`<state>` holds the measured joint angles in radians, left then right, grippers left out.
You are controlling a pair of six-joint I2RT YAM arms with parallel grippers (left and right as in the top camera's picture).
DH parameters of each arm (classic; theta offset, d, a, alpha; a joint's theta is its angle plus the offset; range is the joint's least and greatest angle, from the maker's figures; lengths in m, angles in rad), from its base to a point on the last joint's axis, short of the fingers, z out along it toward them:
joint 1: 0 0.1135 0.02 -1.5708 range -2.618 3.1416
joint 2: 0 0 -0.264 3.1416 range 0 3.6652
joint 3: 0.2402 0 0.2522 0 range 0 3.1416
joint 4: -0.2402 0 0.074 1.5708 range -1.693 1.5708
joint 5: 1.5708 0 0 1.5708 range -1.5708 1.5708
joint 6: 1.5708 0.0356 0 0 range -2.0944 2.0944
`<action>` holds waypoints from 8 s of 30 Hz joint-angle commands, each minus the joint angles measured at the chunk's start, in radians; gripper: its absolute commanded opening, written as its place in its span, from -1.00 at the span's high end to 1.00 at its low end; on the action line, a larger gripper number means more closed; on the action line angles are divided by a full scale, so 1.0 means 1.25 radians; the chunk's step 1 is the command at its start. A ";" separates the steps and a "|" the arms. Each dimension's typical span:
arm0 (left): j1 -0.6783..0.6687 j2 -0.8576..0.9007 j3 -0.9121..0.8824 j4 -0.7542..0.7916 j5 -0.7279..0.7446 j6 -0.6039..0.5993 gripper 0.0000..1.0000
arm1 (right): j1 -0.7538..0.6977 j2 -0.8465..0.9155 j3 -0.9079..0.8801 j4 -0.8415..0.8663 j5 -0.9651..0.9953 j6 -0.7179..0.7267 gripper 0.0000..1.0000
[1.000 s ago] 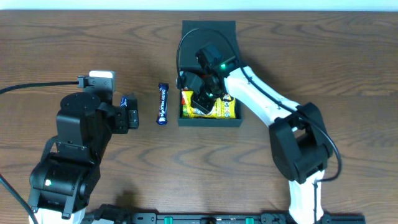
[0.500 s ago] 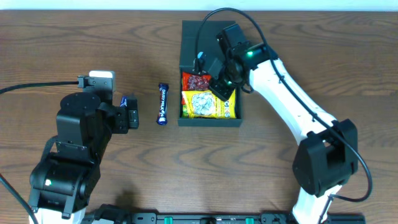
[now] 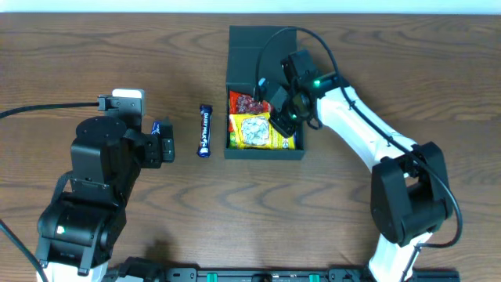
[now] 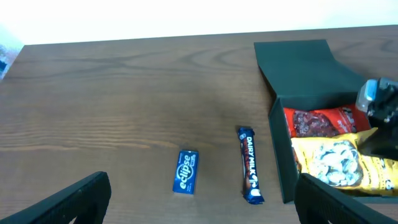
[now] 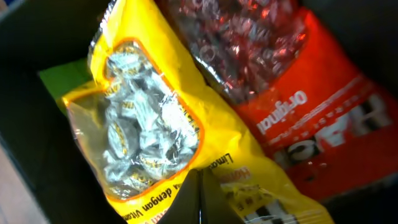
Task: Pack container
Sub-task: 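Lift right gripper out of the box and move it aside, then reach left gripper toward the Dairy Milk bar beside the box, then grasp the purple Dairy Milk bar with left gripper and lower it into box, then move left gripper to the blue Eclipse tin and grasp it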
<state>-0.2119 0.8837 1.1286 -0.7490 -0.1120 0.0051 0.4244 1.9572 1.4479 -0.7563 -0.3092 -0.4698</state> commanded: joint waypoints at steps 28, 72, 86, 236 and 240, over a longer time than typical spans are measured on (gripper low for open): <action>0.002 0.072 0.010 -0.034 0.009 0.014 -0.90 | 0.015 -0.101 0.168 -0.032 -0.088 0.067 0.97; 0.001 0.768 0.010 0.236 0.159 0.020 -0.40 | -0.220 -0.192 0.168 0.046 -0.094 0.155 0.97; 0.001 0.768 0.010 0.311 0.234 0.011 -0.09 | -0.220 -0.192 0.169 0.051 -0.094 0.163 0.95; 0.176 0.716 0.081 -0.004 0.079 0.086 -0.65 | -0.491 -0.232 0.169 -0.003 -0.092 0.322 -0.99; 0.176 0.716 0.015 0.079 0.097 0.098 -0.63 | -0.491 -0.232 0.169 -0.003 -0.092 0.322 -0.98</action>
<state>0.0063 1.7863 1.1851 -0.6777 -0.0097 0.1070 -0.1810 1.6833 1.6485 -0.7593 -0.4129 -0.0792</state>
